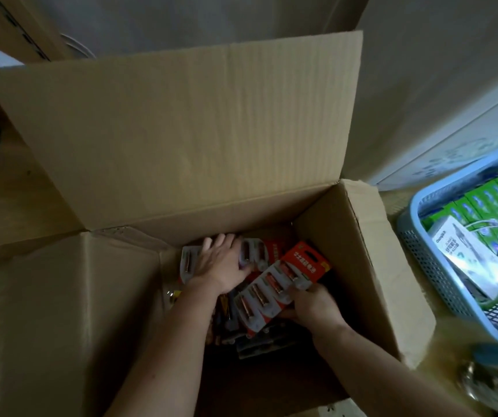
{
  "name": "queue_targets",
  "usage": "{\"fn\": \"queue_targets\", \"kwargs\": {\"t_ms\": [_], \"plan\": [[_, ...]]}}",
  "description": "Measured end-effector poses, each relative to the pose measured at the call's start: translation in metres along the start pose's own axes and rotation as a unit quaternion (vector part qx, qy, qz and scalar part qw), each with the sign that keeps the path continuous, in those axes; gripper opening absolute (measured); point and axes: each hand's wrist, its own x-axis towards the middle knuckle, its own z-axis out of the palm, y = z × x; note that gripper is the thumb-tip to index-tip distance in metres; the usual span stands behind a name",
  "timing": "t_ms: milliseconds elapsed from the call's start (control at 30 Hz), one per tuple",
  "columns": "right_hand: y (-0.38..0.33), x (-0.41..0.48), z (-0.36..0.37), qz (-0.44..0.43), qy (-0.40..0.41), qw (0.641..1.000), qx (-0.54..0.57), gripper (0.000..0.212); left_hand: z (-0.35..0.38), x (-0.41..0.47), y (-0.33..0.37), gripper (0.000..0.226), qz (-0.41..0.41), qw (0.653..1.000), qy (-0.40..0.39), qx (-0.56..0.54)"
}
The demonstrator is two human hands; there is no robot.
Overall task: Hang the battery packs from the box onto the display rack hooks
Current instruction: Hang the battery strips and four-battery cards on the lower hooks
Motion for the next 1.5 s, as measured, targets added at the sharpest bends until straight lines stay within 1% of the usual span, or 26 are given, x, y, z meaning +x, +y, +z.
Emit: {"fn": "queue_targets", "kwargs": {"t_ms": [133, 200, 267, 367, 467, 500, 567, 633, 700, 767, 833, 867, 900, 933, 1067, 1200, 1333, 1400, 1500], "plan": [[0.002, -0.001, -0.001, 0.016, 0.009, 1.0, -0.022, 0.008, -0.007, -0.003, -0.001, 0.073, 0.035, 0.997, -0.052, 0.054], [0.002, 0.0, -0.002, 0.017, 0.012, 0.999, -0.039, 0.011, -0.007, -0.007, 0.0, 0.074, 0.057, 0.993, -0.034, 0.096], [0.001, -0.002, -0.001, 0.01, 0.013, 0.999, -0.034, 0.011, -0.009, -0.011, -0.001, 0.069, 0.058, 0.994, 0.006, 0.093], [-0.002, -0.011, -0.005, -0.003, 0.015, 0.999, -0.036, 0.011, -0.02, -0.023, -0.001, 0.056, 0.021, 0.997, 0.048, 0.059], [-0.006, -0.029, -0.012, -0.033, 0.009, 0.998, -0.048, 0.012, -0.034, -0.045, -0.003, 0.024, -0.046, 0.99, 0.132, -0.018], [-0.008, -0.036, -0.014, -0.048, 0.007, 0.997, -0.053, 0.014, -0.04, -0.053, -0.004, 0.02, -0.068, 0.985, 0.147, -0.059], [-0.014, -0.053, -0.019, -0.079, 0.006, 0.994, -0.073, 0.019, -0.049, -0.071, -0.007, 0.021, -0.098, 0.978, 0.135, -0.123], [-0.022, -0.073, -0.025, -0.1, 0.0, 0.99, -0.095, 0.019, -0.056, -0.091, -0.011, 0.022, -0.108, 0.971, 0.131, -0.166], [-0.031, -0.097, -0.032, -0.117, -0.008, 0.986, -0.122, 0.018, -0.068, -0.116, -0.012, 0.02, -0.122, 0.948, 0.136, -0.261], [-0.042, -0.127, -0.037, -0.144, -0.009, 0.976, -0.163, 0.018, -0.086, -0.146, -0.009, 0.016, -0.135, 0.911, 0.138, -0.365], [-0.056, -0.162, -0.041, -0.177, -0.01, 0.965, -0.191, 0.019, -0.114, -0.178, -0.003, 0.01, -0.143, 0.854, 0.141, -0.479], [-0.067, -0.182, -0.042, -0.191, -0.011, 0.961, -0.199, 0.015, -0.132, -0.194, 0.001, 0.013, -0.144, 0.818, 0.142, -0.538], [-0.077, -0.203, -0.042, -0.203, -0.015, 0.958, -0.203, 0.011, -0.15, -0.211, 0.003, 0.016, -0.144, 0.789, 0.14, -0.581], [-0.089, -0.224, -0.041, -0.213, -0.016, 0.955, -0.208, 0.01, -0.169, -0.228, 0.005, 0.019, -0.142, 0.771, 0.142, -0.605], [-0.137, -0.3, -0.03, -0.275, -0.035, 0.931, -0.236, 0.011, -0.242, -0.286, -0.005, 0.02, -0.117, 0.74, 0.189, -0.635], [-0.176, -0.36, 0.002, -0.347, -0.037, 0.903, -0.249, 0.018, -0.31, -0.338, -0.033, 0.019, -0.107, 0.7, 0.25, -0.66], [-0.207, -0.417, 0.048, -0.409, -0.039, 0.887, -0.211, 0.011, -0.368, -0.394, -0.068, 0.017, -0.103, 0.68, 0.312, -0.656], [-0.216, -0.441, 0.075, -0.449, -0.037, 0.869, -0.202, 0.008, -0.391, -0.422, -0.086, 0.016, -0.096, 0.676, 0.333, -0.651], [-0.224, -0.474, 0.118, -0.497, -0.04, 0.844, -0.201, 0.012, -0.411, -0.461, -0.117, 0.017, -0.095, 0.662, 0.362, -0.649]]}}
